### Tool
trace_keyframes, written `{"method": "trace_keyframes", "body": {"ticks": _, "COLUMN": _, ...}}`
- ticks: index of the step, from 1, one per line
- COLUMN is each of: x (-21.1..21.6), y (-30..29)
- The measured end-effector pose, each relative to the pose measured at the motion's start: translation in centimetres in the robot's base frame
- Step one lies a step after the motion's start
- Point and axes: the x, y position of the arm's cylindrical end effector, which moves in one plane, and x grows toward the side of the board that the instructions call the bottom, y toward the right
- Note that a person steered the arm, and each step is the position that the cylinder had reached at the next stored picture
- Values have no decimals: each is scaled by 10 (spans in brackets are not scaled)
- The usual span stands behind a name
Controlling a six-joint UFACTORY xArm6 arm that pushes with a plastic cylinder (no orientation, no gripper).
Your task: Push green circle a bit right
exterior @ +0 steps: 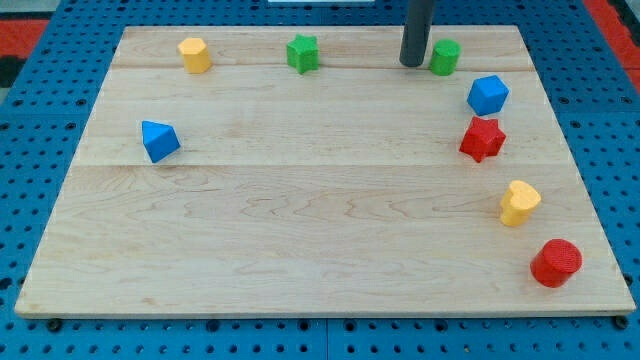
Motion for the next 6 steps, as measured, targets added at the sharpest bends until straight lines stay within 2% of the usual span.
{"method": "trace_keyframes", "body": {"ticks": 3, "x": 0, "y": 32}}
{"method": "trace_keyframes", "body": {"ticks": 6, "x": 0, "y": 29}}
